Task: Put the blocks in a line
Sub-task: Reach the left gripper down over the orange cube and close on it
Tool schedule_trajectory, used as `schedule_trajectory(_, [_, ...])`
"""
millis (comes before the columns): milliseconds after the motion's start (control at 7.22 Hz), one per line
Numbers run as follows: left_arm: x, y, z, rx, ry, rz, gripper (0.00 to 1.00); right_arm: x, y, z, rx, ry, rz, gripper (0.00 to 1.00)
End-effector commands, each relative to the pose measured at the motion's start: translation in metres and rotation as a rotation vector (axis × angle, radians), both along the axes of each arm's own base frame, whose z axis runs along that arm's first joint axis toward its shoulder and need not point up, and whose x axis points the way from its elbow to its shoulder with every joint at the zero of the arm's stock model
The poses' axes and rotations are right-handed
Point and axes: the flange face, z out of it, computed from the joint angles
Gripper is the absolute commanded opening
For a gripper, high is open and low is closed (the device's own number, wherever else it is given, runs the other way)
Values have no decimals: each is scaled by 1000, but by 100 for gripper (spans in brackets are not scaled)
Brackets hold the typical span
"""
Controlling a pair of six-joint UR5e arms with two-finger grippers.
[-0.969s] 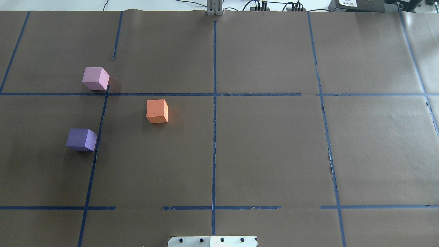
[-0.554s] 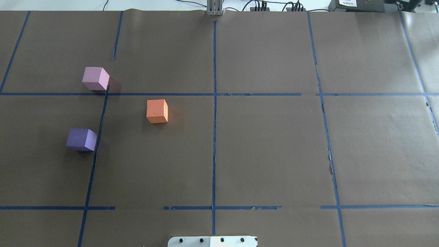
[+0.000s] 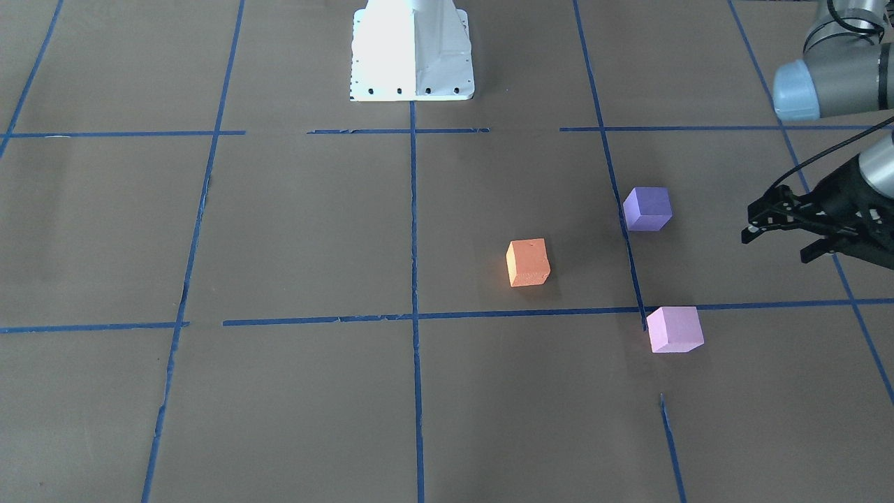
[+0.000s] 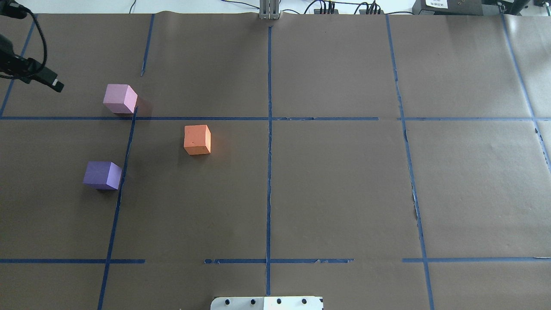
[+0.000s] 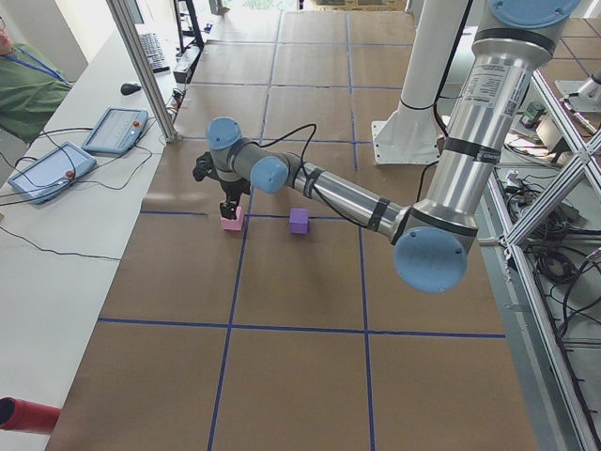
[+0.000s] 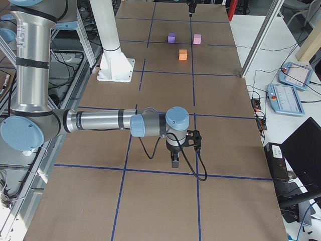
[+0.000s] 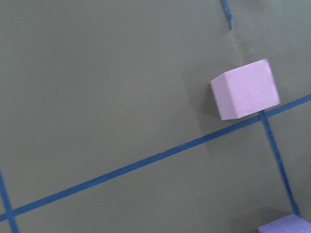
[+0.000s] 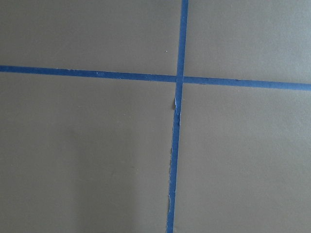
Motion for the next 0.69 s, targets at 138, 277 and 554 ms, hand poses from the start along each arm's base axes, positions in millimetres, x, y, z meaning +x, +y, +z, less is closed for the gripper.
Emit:
schedule_trajectory(138, [160,20,-116,-185,25,-138,100,0,0,-1,2,0,0,100])
schedule_trajectory(277, [214,42,-139,-225,17,-167,100,0,0,0,0,0,0,100])
schedule_trajectory(554, [281,44,-133,-241,-68,-240,100,0,0,0,0,0,0,100])
